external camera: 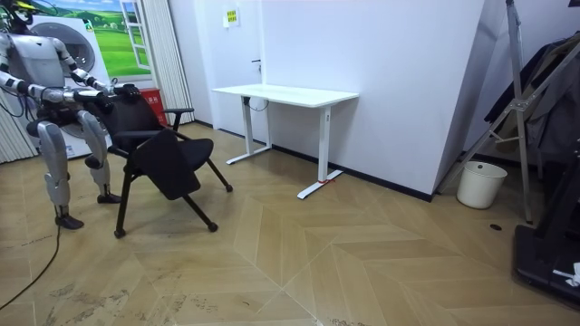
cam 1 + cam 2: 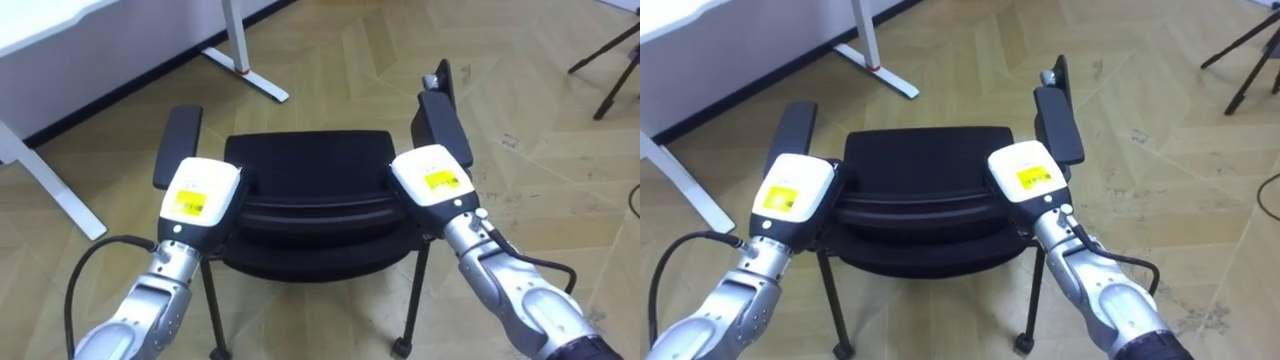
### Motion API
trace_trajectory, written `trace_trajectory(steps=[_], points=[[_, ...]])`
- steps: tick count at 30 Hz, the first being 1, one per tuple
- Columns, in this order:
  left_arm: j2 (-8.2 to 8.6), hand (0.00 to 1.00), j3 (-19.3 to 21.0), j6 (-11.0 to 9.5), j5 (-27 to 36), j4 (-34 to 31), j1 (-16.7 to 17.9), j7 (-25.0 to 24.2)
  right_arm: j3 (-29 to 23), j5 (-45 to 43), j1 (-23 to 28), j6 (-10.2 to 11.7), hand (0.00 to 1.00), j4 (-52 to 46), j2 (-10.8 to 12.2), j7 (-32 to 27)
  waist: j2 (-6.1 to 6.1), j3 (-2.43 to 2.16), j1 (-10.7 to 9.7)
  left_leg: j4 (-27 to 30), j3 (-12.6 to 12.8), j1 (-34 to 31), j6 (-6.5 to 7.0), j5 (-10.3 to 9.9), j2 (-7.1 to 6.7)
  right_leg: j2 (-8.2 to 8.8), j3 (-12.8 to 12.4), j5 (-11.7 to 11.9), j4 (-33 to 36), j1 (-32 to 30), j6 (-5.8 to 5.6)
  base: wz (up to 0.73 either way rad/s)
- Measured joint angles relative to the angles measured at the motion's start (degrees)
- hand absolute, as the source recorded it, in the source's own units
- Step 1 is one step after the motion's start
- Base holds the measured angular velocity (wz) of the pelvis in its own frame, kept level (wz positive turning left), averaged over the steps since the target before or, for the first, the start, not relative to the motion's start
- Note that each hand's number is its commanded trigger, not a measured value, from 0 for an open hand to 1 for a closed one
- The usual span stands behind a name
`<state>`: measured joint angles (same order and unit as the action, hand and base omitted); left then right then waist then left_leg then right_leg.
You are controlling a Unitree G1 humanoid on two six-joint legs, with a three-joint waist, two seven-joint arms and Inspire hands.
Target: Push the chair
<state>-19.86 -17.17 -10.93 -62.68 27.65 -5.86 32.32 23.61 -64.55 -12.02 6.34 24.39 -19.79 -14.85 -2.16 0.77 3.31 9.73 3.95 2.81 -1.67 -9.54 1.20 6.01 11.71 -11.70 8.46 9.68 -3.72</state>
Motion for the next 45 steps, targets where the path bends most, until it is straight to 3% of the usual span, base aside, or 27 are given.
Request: trace_trajectory(steps=[14,19,23,26,30,34,39,43,45], points=[[0.35,1.00,0.0,0.1,0.0,0.3,-0.3,-0.6,-0.1,0.1,0.4,0.1,1.00,1.0,0.3,-1.1,-0.73,0.15,0.1,0.1,-0.1,0.5,0.00,0.0,-0.08,0.00,1.0,0.0,-0.7,1.1,0.00,0.01],[0.60,1.00,0.0,-0.2,-0.1,1.9,-2.0,-0.7,0.0,0.9,-1.0,0.4,1.00,3.8,0.8,-2.6,-1.34,-0.11,0.1,1.6,-1.0,-1.2,0.00,0.0,-0.08,-0.06,1.3,0.0,-0.7,0.5,0.00,0.06],[1.33,1.00,-0.9,-0.6,0.0,6.7,-5.1,0.9,0.1,1.3,-3.1,0.6,1.00,8.4,1.7,-4.6,-1.33,0.06,0.3,2.7,-1.3,-1.8,0.00,0.0,-0.04,-0.11,1.7,0.0,-0.4,0.4,0.01,0.05],[1.86,1.00,-1.0,-1.6,-0.4,10.7,-9.5,1.4,-0.3,1.9,-5.8,0.8,1.00,11.7,1.8,-5.9,-1.44,0.95,0.1,5.4,-2.4,-4.9,-0.01,0.0,0.23,-0.41,2.8,-0.1,0.5,-1.3,0.26,0.15],[2.74,1.00,-1.0,-1.8,-0.6,15.1,-13.8,2.3,-0.2,3.4,-9.1,1.3,1.00,16.0,2.9,-7.3,-1.74,1.44,0.4,9.2,-3.3,-8.4,-0.65,-0.5,1.56,-1.56,3.2,-0.6,2.6,-3.1,1.36,0.11],[2.92,1.00,-1.0,-2.0,-1.8,17.0,-15.3,3.1,-0.9,3.6,-9.6,1.7,1.00,18.3,4.0,-8.1,-1.65,1.68,0.2,14.8,-5.1,-11.4,-1.60,-2.8,3.23,-2.68,5.3,-2.9,7.0,-4.3,2.51,0.20],[3.65,1.00,-1.4,-1.3,-2.1,17.3,-15.3,4.6,-1.3,3.7,-9.0,2.5,1.00,19.4,3.9,-9.9,-1.42,2.01,-0.2,18.8,-5.5,-13.8,-2.04,-3.3,3.50,-2.25,7.0,-6.6,12.3,-6.6,3.08,0.26],[4.54,1.00,-1.6,-0.4,-1.9,18.0,-15.0,6.2,-1.2,3.6,-8.9,2.5,1.00,19.3,3.6,-11.8,-0.52,2.02,0.1,21.2,-3.2,-15.4,-1.96,-3.3,4.21,-1.69,7.1,-8.0,15.0,-7.9,3.50,0.06],[4.60,1.00,-1.5,-0.4,-1.8,18.0,-15.0,6.4,-1.2,3.4,-9.0,2.6,1.00,19.4,3.6,-12.5,-0.70,1.85,0.3,20.7,-2.7,-15.4,-1.92,-3.2,4.14,-1.07,6.9,-8.3,16.1,-8.8,3.52,-0.04]])
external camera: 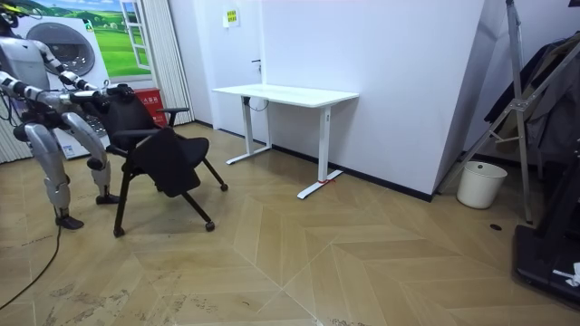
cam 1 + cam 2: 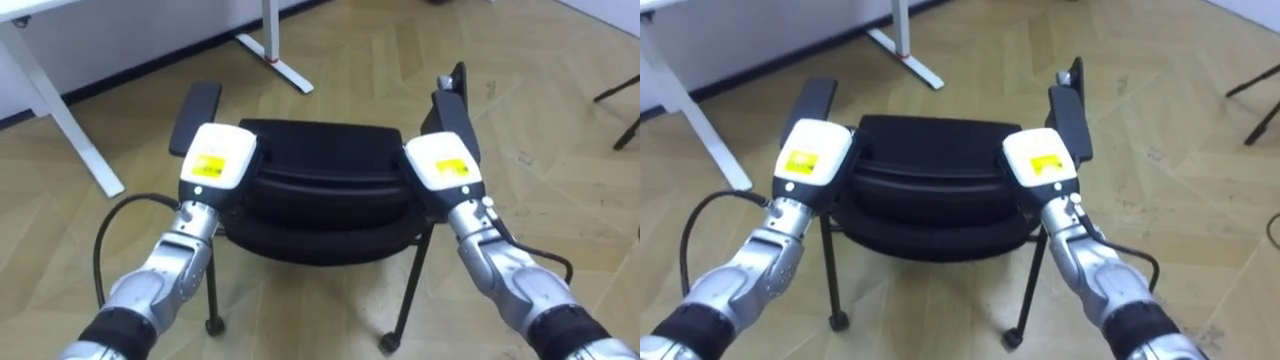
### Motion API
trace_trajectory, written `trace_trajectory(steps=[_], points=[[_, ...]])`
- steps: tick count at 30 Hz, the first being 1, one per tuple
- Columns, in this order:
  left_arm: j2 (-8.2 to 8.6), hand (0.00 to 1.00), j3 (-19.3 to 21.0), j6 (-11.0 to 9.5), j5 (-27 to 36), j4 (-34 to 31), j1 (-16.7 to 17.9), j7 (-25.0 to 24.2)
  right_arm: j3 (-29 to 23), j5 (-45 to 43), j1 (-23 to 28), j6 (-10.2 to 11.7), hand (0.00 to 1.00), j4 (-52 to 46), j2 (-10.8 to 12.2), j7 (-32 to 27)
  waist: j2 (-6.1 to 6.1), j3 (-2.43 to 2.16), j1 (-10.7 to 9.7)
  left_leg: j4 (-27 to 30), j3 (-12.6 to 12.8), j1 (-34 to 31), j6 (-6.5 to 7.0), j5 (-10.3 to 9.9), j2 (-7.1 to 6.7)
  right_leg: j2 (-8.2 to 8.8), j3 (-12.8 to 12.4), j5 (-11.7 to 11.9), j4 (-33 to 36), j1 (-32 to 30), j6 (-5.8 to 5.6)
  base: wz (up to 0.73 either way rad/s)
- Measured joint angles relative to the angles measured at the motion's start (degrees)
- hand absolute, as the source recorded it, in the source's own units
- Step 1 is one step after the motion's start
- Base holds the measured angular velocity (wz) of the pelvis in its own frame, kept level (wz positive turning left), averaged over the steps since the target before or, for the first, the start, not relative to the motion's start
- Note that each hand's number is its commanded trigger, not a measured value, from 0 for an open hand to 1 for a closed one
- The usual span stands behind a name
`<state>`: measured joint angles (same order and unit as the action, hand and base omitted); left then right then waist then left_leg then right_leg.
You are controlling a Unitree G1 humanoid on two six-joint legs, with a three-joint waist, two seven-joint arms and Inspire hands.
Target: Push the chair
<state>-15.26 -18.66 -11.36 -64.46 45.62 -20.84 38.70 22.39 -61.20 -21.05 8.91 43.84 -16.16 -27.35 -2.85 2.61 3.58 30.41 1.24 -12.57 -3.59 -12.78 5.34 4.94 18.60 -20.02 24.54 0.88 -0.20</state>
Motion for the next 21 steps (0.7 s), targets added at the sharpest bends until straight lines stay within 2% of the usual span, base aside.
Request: trace_trajectory(steps=[3,5,8,9,10,11,12,13,15,17,19,21], points=[[0.02,1.00,0.0,-0.1,0.5,-0.3,-0.2,-0.2,0.1,0.1,-0.5,-0.1,1.00,0.1,-0.2,-0.6,0.06,-0.17,1.1,-0.2,1.1,-0.3,0.02,0.0,-0.04,0.53,-1.6,-0.2,1.3,-1.6,-0.13,-0.20],[0.02,1.00,0.0,-0.2,0.6,-0.4,-0.7,-0.2,0.1,0.1,-0.7,0.0,1.00,0.1,-0.2,-1.5,0.05,-0.18,1.2,-0.1,2.2,-1.1,0.48,0.0,-0.20,1.17,-1.8,-0.3,2.3,-2.6,-0.37,-0.14],[0.07,1.00,0.3,-0.5,0.9,-0.1,-1.3,-0.2,0.1,0.1,-1.5,-0.1,1.00,0.8,-0.1,-2.5,-0.56,-0.04,1.6,0.2,4.2,-1.2,1.77,-0.8,-1.42,3.73,-2.9,-1.6,6.6,-4.8,-0.99,-0.21],[0.09,1.00,0.3,-0.9,0.9,0.5,-1.7,0.0,0.2,0.1,-1.9,-0.1,1.00,1.0,-0.2,-2.7,-0.98,0.05,1.7,0.9,5.1,-1.3,2.42,-1.7,-2.32,4.74,-3.8,-2.5,9.8,-6.2,-1.62,-0.22],[0.12,1.00,0.4,-1.1,1.3,1.3,-2.3,0.2,0.7,0.1,-3.0,-0.1,1.00,1.9,-0.3,-2.8,-0.63,0.37,1.8,2.5,5.8,-1.5,2.96,-3.2,-2.44,5.52,-4.4,-2.6,13.6,-7.7,-1.93,-0.33],[0.08,1.00,0.5,-1.6,1.4,2.6,-3.2,0.6,1.0,0.3,-4.0,-0.1,1.00,3.0,-0.1,-2.9,-0.61,0.55,2.1,3.9,6.5,-1.8,3.51,-4.2,-2.40,6.81,-4.4,-1.9,18.6,-10.2,-2.15,-0.32],[0.09,1.00,0.5,-1.8,1.4,3.0,-3.6,0.6,1.0,0.5,-4.4,0.0,1.00,3.7,0.0,-3.1,-0.21,0.86,2.5,4.6,6.7,-1.9,3.61,-4.7,-2.28,7.31,-4.4,-1.3,20.8,-11.2,-2.35,-0.28],[0.01,1.00,0.4,-2.2,1.5,3.6,-4.3,0.6,1.2,0.8,-4.9,0.3,1.00,5.0,0.2,-3.8,-0.08,0.97,2.8,6.1,6.8,-2.3,3.71,-5.6,-1.77,7.74,-4.2,-0.1,23.9,-12.7,-2.17,-0.14],[-0.42,1.00,0.2,-3.0,1.5,4.4,-5.7,0.7,1.1,1.0,-5.0,0.3,1.00,5.0,0.2,-4.8,0.10,1.15,3.1,8.6,6.2,-3.9,3.88,-6.6,-0.81,7.67,-4.1,0.6,26.0,-14.3,-1.97,-0.02],[-1.05,1.00,0.2,-3.9,1.4,5.8,-7.0,1.5,1.3,1.1,-5.7,-0.2,1.00,5.1,0.2,-5.1,0.60,1.55,3.5,10.3,6.1,-5.0,3.88,-7.3,-0.06,7.05,-3.9,0.6,26.3,-14.9,-1.89,-0.05],[-1.35,1.00,0.3,-4.4,1.5,8.0,-9.3,3.0,1.4,1.1,-7.3,-0.9,1.00,5.1,0.3,-5.2,1.17,2.14,3.9,11.8,3.9,-7.0,3.99,-7.4,-0.10,6.14,-3.7,1.3,27.1,-16.3,-1.35,-0.03],[-1.21,1.00,0.3,-4.7,1.5,9.2,-10.8,3.8,1.3,1.1,-8.4,-1.4,1.00,5.4,0.6,-5.2,1.88,2.74,4.1,12.4,1.3,-7.7,3.95,-7.3,-0.22,4.85,-4.6,1.1,27.8,-18.7,-1.71,-0.20]])
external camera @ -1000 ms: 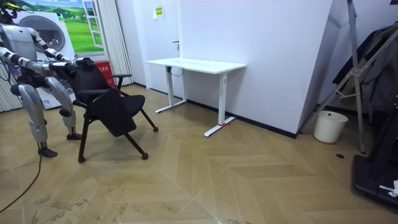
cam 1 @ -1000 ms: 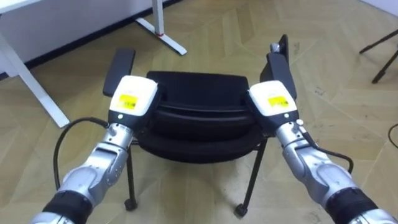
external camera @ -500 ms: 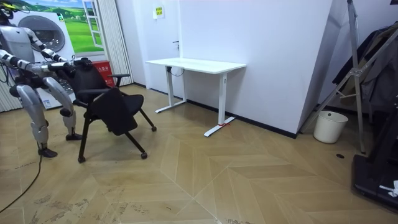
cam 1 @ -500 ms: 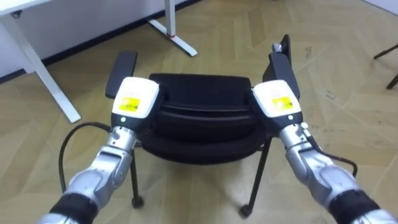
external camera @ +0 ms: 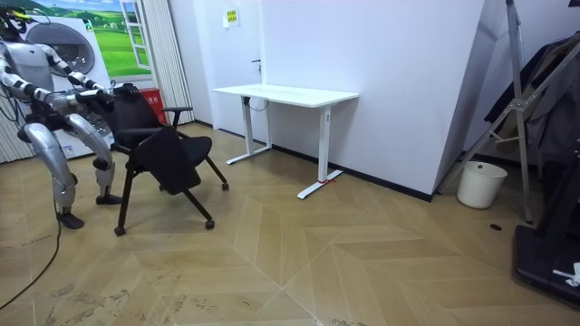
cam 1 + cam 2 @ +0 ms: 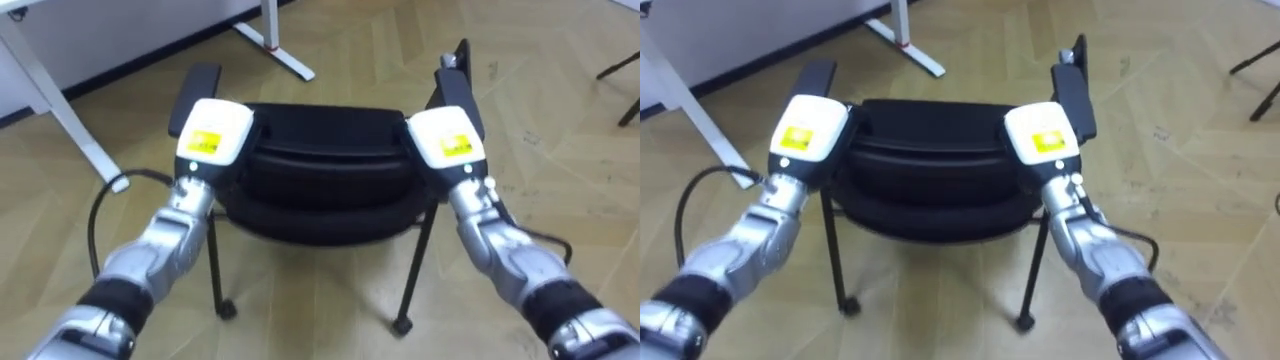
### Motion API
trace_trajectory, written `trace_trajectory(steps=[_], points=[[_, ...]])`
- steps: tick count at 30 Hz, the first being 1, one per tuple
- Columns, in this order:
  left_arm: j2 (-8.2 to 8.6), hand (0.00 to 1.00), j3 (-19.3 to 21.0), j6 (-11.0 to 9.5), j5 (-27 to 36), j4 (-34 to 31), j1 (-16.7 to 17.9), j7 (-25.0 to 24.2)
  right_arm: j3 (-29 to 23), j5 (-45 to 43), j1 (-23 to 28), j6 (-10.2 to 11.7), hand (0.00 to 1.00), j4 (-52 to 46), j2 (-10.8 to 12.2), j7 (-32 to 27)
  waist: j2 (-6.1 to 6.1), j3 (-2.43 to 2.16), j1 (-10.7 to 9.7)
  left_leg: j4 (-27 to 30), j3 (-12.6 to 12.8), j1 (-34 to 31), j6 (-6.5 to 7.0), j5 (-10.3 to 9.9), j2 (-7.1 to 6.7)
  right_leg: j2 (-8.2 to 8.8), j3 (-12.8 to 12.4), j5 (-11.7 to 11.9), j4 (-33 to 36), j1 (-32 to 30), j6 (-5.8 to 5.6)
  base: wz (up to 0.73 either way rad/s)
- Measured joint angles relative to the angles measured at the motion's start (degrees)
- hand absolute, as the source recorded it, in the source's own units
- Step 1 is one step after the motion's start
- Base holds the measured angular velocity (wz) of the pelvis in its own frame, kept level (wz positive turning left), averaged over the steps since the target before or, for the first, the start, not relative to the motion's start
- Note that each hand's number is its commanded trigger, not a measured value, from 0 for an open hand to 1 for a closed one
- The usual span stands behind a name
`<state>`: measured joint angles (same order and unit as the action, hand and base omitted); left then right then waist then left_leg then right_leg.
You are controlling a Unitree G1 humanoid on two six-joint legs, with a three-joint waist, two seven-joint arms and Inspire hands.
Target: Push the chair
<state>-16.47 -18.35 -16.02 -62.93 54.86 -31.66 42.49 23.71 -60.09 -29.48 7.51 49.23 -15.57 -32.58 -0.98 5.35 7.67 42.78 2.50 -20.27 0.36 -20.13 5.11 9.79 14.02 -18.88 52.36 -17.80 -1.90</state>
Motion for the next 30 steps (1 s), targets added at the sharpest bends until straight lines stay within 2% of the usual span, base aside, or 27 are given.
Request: trace_trajectory(steps=[1,2,3,4,5,6,7,8,10,12,14,16,17,18,19,20,21,22,23,26,27,28,29,30], points=[[-0.38,1.00,0.3,0.0,0.3,0.0,0.1,0.5,0.1,-0.3,-0.9,-0.1,1.00,0.2,0.5,0.3,0.81,0.20,0.9,-0.2,-2.3,0.0,-0.33,-0.2,0.04,-2.11,-0.6,-1.8,-2.2,-1.6,0.63,-0.39],[-0.75,1.00,0.3,0.0,0.4,0.1,0.4,0.8,0.3,-0.5,-1.3,-0.1,1.00,0.2,0.9,0.5,1.27,0.25,1.0,-0.4,-3.7,-0.1,-0.64,-0.2,0.03,-3.20,-0.5,-1.9,-4.3,-2.5,1.00,-0.24],[-1.44,1.00,0.6,0.0,0.4,0.3,0.4,1.3,0.4,-0.7,-1.4,-0.1,1.00,0.1,1.6,0.5,1.42,0.31,1.0,-1.1,-6.2,-0.1,-1.52,0.2,-0.01,-4.29,0.2,-1.3,-9.3,-3.9,1.36,0.31],[-1.96,1.00,0.6,0.2,0.4,0.3,0.4,1.6,0.4,-0.7,-1.3,-0.1,1.00,0.2,2.3,0.4,1.03,0.16,0.5,-1.1,-8.0,-0.2,-2.34,0.3,-0.07,-4.35,0.0,0.4,-14.0,-4.6,1.32,0.67],[-2.50,1.00,0.2,0.5,0.4,0.5,0.6,1.6,0.4,-0.7,-1.1,-0.1,1.00,0.6,3.3,0.5,-0.27,-0.46,0.4,-0.4,-9.3,-0.2,-3.56,-0.2,-0.20,-3.80,0.4,3.0,-15.2,-4.7,1.23,0.67],[-2.82,1.00,0.2,0.7,0.4,0.5,0.8,1.6,0.4,-0.6,-1.0,-0.1,1.00,0.9,3.7,0.5,-0.85,-0.87,0.5,0.2,-9.1,-0.4,-3.85,-0.5,-0.14,-3.98,0.8,3.3,-14.7,-4.2,1.93,0.53],[-2.79,1.00,0.1,0.8,0.4,0.3,0.9,1.7,-0.1,-0.7,-1.0,-0.1,1.00,1.2,3.9,0.8,-1.07,-1.00,0.4,1.8,-9.1,-0.2,-5.01,-1.3,0.92,-3.71,2.4,3.4,-13.2,-3.9,3.30,0.24],[-2.52,1.00,0.1,1.0,0.4,0.3,0.9,1.8,-0.2,-0.7,-1.0,0.0,1.00,1.3,3.7,1.1,-1.00,-1.02,0.5,2.6,-8.8,0.0,-5.42,-1.9,1.66,-3.67,3.2,3.5,-12.6,-3.7,4.17,0.09],[-1.59,1.00,0.0,2.2,1.0,0.1,1.2,2.1,-0.2,-0.6,-2.0,0.2,1.00,1.2,2.9,2.4,-0.43,-0.98,1.4,3.2,-5.9,0.6,-6.20,-3.0,4.64,-2.44,5.8,2.9,-10.6,-3.4,6.42,-0.06],[-0.84,1.00,-0.3,3.2,1.5,0.1,1.5,2.5,-0.1,-0.6,-2.2,0.7,1.00,1.0,2.2,3.2,-0.47,-1.01,1.5,2.4,-5.4,1.2,-6.20,-3.0,4.70,-1.70,6.7,2.4,-10.3,-3.5,6.91,0.00],[-0.73,1.00,-0.8,4.0,1.6,-0.3,2.4,4.1,0.0,-0.7,-2.2,0.8,1.00,0.1,2.2,4.1,-0.67,-1.13,1.9,1.5,-4.5,1.9,-7.21,-2.8,4.94,-1.89,6.5,1.6,-9.3,-3.1,6.87,-0.11],[-0.70,1.00,-0.9,4.5,1.6,-0.5,3.5,5.1,-0.1,-0.9,-1.2,1.5,1.00,-0.4,2.2,4.6,-1.23,-1.45,1.7,1.1,-5.3,2.9,-8.03,-2.2,4.69,-2.79,5.3,-0.3,-8.4,-2.3,6.44,0.18],[-0.69,1.00,-1.0,4.7,1.6,-0.5,3.7,5.3,-0.1,-0.9,-0.9,1.7,1.00,-0.4,2.2,4.6,-1.22,-1.69,1.5,2.7,-5.5,2.8,-7.97,-2.1,4.75,-2.92,4.9,-0.9,-8.2,-2.1,6.63,0.42],[-0.71,1.00,-1.5,5.0,1.7,-0.5,3.8,5.5,-0.2,-0.8,-0.9,1.9,1.00,-0.1,2.1,4.6,-1.34,-1.53,0.5,9.1,-5.8,0.4,-5.92,-0.4,4.87,-2.95,4.9,-2.3,-6.4,-1.5,6.75,0.41],[-0.18,1.00,-2.7,5.7,2.4,-0.4,3.9,5.4,-0.3,-0.6,-0.8,2.3,1.00,0.6,2.1,4.7,-0.96,-1.43,0.4,16.0,-5.9,-2.4,-4.61,2.5,5.49,-3.00,5.3,-3.9,-4.7,-0.6,6.86,0.34],[0.04,1.00,-3.2,6.0,2.9,-0.2,4.1,5.4,-0.2,-0.6,-0.7,2.5,1.00,1.0,2.1,4.7,-0.69,-1.29,0.5,18.9,-6.0,-3.6,-4.31,4.2,5.78,-3.00,5.4,-4.6,-4.0,-0.1,6.93,0.14],[0.29,1.00,-4.2,6.5,4.0,0.2,4.4,5.4,-0.2,-0.5,-0.3,2.6,1.00,1.4,2.2,4.7,-0.26,-1.34,0.6,23.2,-6.0,-5.3,-4.01,7.6,6.23,-2.94,5.5,-5.7,-3.2,0.9,6.88,0.10],[0.27,1.00,-5.0,6.7,4.9,0.3,4.6,5.4,-0.2,-0.5,0.1,2.9,1.00,1.6,2.1,4.5,-0.79,-1.13,0.4,25.4,-5.9,-6.4,-3.94,10.2,6.11,-2.52,5.5,-6.6,-2.4,1.5,6.68,0.13],[0.36,1.00,-5.0,6.7,4.9,0.3,4.8,5.5,-0.2,-0.5,0.2,3.0,1.00,1.6,2.0,4.3,-0.75,-1.11,0.4,26.0,-5.7,-6.7,-3.94,10.9,6.04,-2.28,5.5,-7.0,-1.9,1.8,6.61,0.17],[1.37,1.00,-4.9,7.0,4.9,0.4,4.9,6.1,-0.2,-0.7,0.2,3.2,1.00,1.5,1.7,3.3,-0.97,-1.17,0.4,25.4,-4.9,-6.8,-3.81,9.8,5.16,-0.82,5.4,-7.7,-0.5,1.4,6.76,0.17],[1.64,1.00,-4.7,7.3,4.9,0.4,4.7,6.1,-0.2,-0.7,0.1,3.5,1.00,1.5,1.1,3.0,-1.04,-1.08,0.3,23.2,-3.7,-6.5,-3.97,8.2,5.02,-0.13,5.4,-7.5,-0.5,1.1,6.87,0.25],[2.18,1.00,-4.7,7.3,4.9,0.4,4.5,6.1,-0.1,-0.5,-0.1,3.9,1.00,1.6,0.1,2.6,-1.12,-0.90,-0.2,19.1,-2.5,-6.5,-4.30,6.6,4.16,0.98,5.7,-7.6,-0.3,0.9,6.51,0.27],[2.48,1.00,-4.7,7.3,4.9,0.3,4.3,6.1,-0.1,-0.4,-0.3,4.2,1.00,1.6,-0.3,2.5,-1.01,-0.76,-0.5,16.6,-2.1,-6.6,-4.55,6.2,3.49,1.45,5.7,-7.8,-0.2,0.8,5.96,0.17],[2.90,1.00,-4.8,7.3,4.9,0.2,4.3,6.2,0.1,-0.2,-0.5,4.4,1.00,1.6,-1.0,2.3,-0.90,-0.74,-0.5,11.3,-1.0,-6.5,-4.58,5.6,2.37,2.19,5.6,-8.1,0.2,0.3,5.28,0.03]])
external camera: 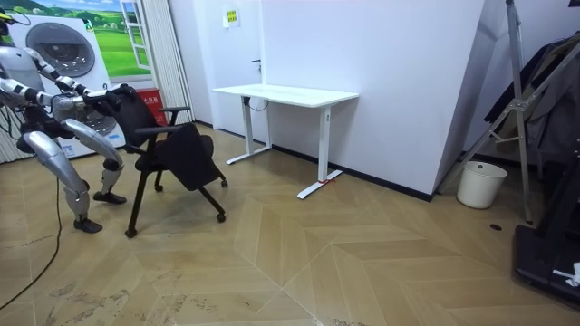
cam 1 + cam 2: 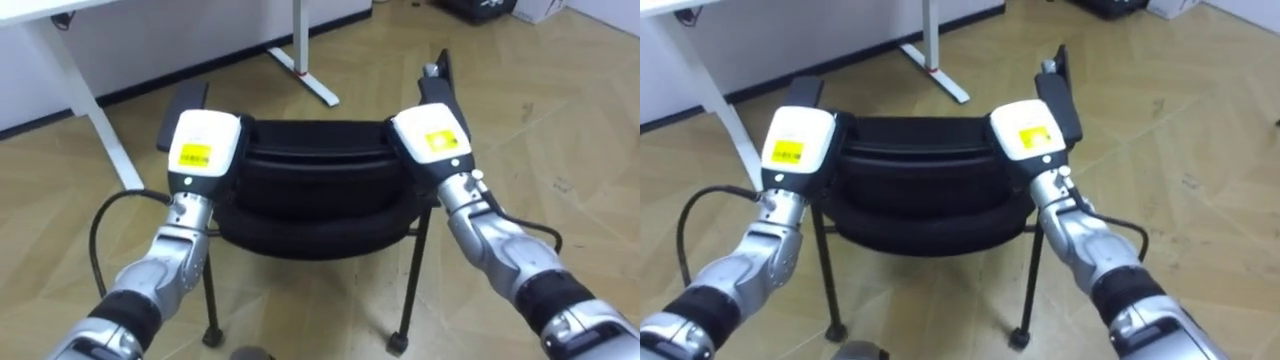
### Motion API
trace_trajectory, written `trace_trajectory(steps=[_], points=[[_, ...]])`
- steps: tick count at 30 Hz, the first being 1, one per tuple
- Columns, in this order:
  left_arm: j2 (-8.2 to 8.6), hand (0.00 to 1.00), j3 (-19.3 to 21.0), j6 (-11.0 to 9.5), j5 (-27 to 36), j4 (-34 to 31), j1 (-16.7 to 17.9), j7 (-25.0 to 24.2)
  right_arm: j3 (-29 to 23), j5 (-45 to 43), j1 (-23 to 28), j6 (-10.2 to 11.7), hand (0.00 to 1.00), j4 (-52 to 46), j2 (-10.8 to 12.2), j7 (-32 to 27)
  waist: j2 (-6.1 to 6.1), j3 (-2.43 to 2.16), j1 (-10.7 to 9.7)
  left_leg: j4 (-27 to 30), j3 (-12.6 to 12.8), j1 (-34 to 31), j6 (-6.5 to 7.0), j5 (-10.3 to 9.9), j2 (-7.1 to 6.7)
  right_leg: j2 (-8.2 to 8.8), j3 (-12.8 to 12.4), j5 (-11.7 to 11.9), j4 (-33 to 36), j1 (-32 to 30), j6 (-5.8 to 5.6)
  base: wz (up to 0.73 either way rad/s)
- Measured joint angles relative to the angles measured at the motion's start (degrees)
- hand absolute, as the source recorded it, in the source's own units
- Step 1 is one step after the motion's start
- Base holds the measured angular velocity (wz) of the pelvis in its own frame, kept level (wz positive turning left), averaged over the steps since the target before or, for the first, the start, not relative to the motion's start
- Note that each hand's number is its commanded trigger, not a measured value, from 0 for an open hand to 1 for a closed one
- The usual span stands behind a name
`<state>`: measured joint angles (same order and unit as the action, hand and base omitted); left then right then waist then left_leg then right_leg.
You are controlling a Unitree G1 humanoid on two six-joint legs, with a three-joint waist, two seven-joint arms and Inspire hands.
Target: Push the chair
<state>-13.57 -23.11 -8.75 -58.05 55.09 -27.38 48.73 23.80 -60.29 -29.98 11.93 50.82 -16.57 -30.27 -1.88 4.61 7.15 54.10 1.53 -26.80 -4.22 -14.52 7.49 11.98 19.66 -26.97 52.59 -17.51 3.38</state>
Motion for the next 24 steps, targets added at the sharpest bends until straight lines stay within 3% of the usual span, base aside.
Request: trace_trajectory(steps=[1,3,6,11,13,16,18,21,24], points=[[0.38,1.00,0.0,0.1,0.0,-0.7,-0.2,0.1,0.0,0.1,-0.2,0.2,1.00,0.0,-0.6,-0.5,0.32,-0.07,0.0,-4.9,0.3,-0.2,0.07,-0.2,-1.06,0.16,-0.1,-0.1,0.6,-0.7,-0.40,-0.06],[0.14,1.00,-0.1,0.9,0.0,-1.9,-0.5,0.1,-0.1,0.7,-0.8,0.0,1.00,0.4,-0.9,-1.2,0.21,-0.12,0.5,-5.6,0.4,-0.7,1.60,-1.1,-2.25,0.64,-1.0,0.0,1.4,-1.8,-1.01,-0.12],[-0.45,1.00,-0.1,0.8,-0.1,-2.3,-1.5,-0.2,-0.1,1.2,-1.5,-0.3,1.00,0.5,-0.9,-2.0,0.02,-0.12,0.9,-5.8,0.9,-1.7,1.91,-1.3,-2.65,0.35,-2.3,0.8,0.9,-3.5,-1.87,-0.12],[-1.21,1.00,0.2,0.5,-0.1,-2.4,-1.9,-0.3,0.1,1.4,-2.0,-0.8,1.00,0.3,-0.5,-2.1,-0.09,-0.30,1.1,-5.9,1.2,-1.9,3.07,-2.0,-3.41,1.13,-2.4,1.1,0.1,-3.5,-2.76,-0.01],[-1.26,1.00,0.2,0.3,-0.1,-2.2,-1.8,-0.6,0.4,1.6,-1.9,-0.9,1.00,0.9,-0.3,-2.1,-0.61,-0.36,1.1,-6.4,1.5,-0.8,3.84,-2.4,-4.40,2.24,-2.5,1.1,-0.1,-2.3,-3.90,0.07],[-1.77,1.00,0.2,-0.3,0.0,-2.0,-1.7,-0.9,1.4,2.3,-1.9,-1.5,1.00,1.5,0.7,-2.4,-0.76,-0.40,1.6,-6.4,1.6,0.8,4.56,-3.2,-4.35,2.63,-2.3,0.9,-0.8,-0.4,-4.45,0.01],[-2.70,1.00,0.2,-1.1,0.0,-2.0,-1.8,-0.8,1.6,2.4,-2.0,-1.9,1.00,1.9,1.1,-3.1,-0.96,-0.35,2.0,-6.1,1.7,1.3,4.70,-4.0,-4.30,2.63,-2.3,1.3,-1.0,0.0,-4.03,-0.06],[-3.57,1.00,0.5,-1.8,0.0,-1.6,-2.5,-0.8,1.9,2.6,-2.8,-2.5,1.00,2.2,1.8,-3.4,-0.81,-0.27,2.9,-4.7,1.4,1.2,4.71,-5.8,-4.23,1.60,-2.1,1.1,-1.0,0.5,-4.24,-0.05],[-4.28,1.00,0.6,-2.8,0.3,0.0,-4.3,-0.6,2.0,2.8,-3.9,-3.6,1.00,2.1,2.6,-3.4,-0.42,0.12,3.0,-4.2,-0.1,1.0,4.80,-6.4,-4.09,1.20,-1.8,2.1,0.3,-0.2,-4.56,0.05]])
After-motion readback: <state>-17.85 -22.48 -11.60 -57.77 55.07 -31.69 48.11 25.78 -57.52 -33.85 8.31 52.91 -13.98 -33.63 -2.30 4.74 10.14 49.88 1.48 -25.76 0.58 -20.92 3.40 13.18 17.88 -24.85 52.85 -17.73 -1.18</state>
